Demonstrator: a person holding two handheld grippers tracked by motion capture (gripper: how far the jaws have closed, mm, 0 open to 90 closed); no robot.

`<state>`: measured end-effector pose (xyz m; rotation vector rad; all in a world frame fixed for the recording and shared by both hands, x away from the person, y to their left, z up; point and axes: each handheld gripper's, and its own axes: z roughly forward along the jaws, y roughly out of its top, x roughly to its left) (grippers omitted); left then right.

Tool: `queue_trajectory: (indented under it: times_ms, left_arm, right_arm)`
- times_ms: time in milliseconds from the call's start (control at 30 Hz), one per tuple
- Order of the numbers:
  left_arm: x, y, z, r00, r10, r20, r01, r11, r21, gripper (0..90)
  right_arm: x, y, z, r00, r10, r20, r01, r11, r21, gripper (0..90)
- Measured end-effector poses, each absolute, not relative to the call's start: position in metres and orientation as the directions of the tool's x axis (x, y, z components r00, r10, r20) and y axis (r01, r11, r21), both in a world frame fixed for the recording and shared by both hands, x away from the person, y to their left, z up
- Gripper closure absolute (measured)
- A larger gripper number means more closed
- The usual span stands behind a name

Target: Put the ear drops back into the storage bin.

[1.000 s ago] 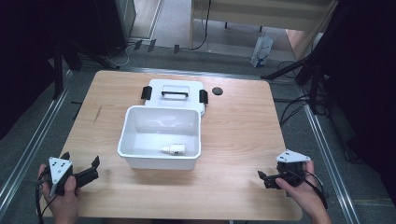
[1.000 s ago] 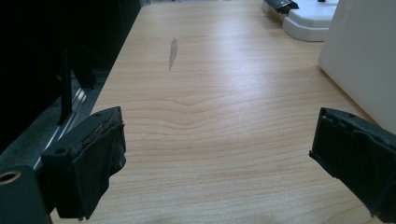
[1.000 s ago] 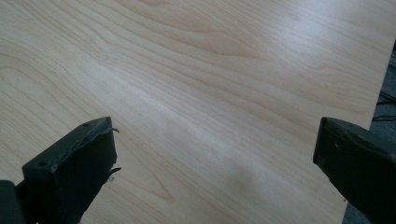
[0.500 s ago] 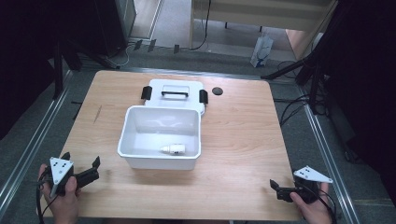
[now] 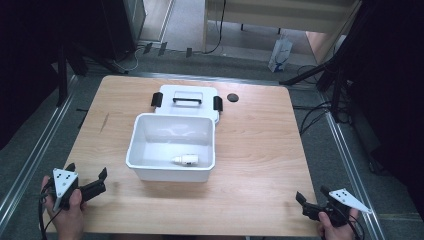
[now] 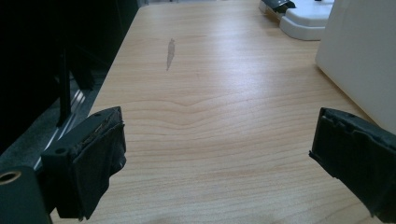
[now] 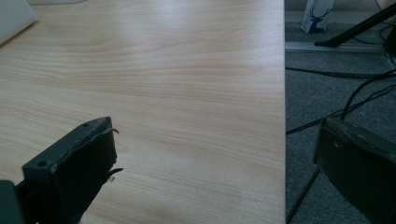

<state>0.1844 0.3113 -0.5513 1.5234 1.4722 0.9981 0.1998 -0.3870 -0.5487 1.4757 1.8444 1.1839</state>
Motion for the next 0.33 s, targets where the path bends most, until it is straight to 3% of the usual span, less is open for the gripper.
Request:
queue_trajectory:
  times_ms: [333]
  left_arm:
    - [0.1832, 0.3122, -0.5512, 0.024, 1.0, 0.009, 0.389, -0.018, 0.921, 4.8]
  right_arm:
    - [0.1978, -0.388, -0.5538, -0.267, 0.951, 0.158, 0.528, 0.007, 0.849, 0.0]
